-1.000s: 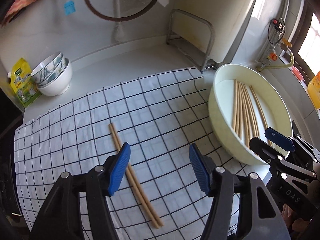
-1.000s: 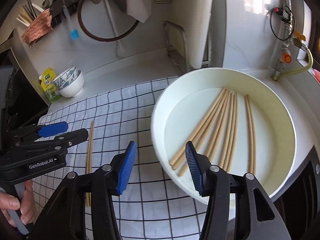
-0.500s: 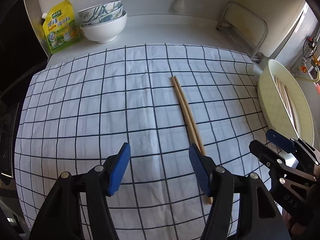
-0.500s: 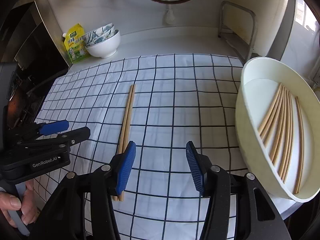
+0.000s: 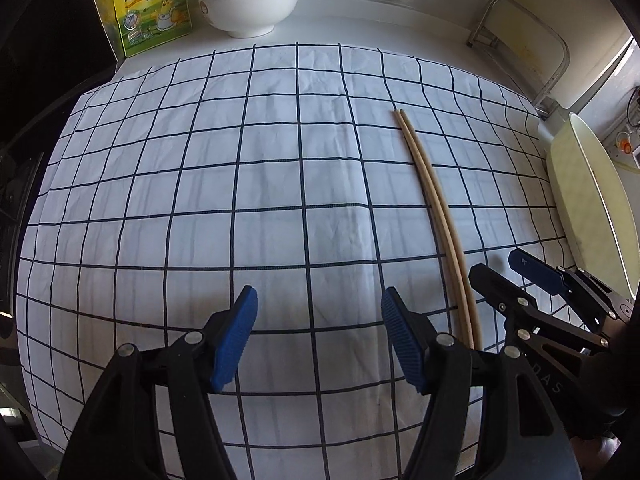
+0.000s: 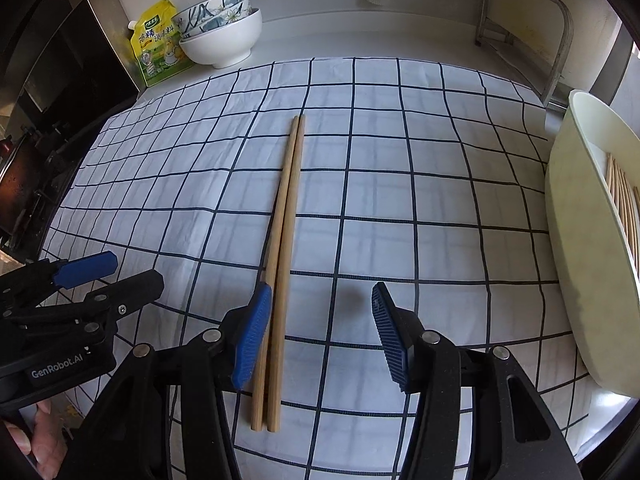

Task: Organize utensils
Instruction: 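Move both open tools back over the last chopsticks on the cloth, then close the right tool on one chopstick while the left tool lowers onto another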

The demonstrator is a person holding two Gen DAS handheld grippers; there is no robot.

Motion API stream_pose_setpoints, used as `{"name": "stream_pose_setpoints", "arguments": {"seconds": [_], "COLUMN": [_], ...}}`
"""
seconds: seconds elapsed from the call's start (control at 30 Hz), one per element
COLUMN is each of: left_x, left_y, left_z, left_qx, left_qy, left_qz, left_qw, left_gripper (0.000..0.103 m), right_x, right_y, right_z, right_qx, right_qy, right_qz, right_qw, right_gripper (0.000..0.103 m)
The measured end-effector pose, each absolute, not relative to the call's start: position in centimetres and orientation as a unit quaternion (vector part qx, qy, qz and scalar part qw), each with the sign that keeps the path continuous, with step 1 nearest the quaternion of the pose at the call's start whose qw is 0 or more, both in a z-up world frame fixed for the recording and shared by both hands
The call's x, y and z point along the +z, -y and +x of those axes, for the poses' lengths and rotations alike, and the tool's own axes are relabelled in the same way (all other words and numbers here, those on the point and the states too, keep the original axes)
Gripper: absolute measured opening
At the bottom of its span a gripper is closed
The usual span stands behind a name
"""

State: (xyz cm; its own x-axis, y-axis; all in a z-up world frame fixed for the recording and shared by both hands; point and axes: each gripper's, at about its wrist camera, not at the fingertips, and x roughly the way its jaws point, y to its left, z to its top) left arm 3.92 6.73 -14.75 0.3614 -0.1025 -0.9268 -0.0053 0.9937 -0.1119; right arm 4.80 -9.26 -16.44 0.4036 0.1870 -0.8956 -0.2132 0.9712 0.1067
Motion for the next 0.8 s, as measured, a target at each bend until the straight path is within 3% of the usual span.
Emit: {"name": "stream_pose_setpoints", "arguments": {"seconds": [0.67,0.73,0.8], "left_x": [-15.3,-15.4,-15.4], "left_y": [-7.4,-7.4,-7.2], "left_z": [3.8,3.9,4.0], "left_qx": [-0.016,-0.013,-0.014], "left_qy": [-0.567,-0.568,-0.567], "left_qz": [-0.057,-0.058,-0.057], "left_qw": [0.821,0.821,0.822], "left_gripper": [0.066,0.066,0.066], "right_x": [-17.3,-17.2,-17.2], "right_y": [7.0,6.9,6.7], "right_z": [5.3,5.3,5.5], "right_qx": [0.123,0.126,0.128], "right_qy": [-0.523,-0.521,-0.519], "right_qz": [-0.063,-0.063,-0.066], "right_qw": [0.841,0.842,0.842], "right_gripper": [0.050,0.046,0.030]}}
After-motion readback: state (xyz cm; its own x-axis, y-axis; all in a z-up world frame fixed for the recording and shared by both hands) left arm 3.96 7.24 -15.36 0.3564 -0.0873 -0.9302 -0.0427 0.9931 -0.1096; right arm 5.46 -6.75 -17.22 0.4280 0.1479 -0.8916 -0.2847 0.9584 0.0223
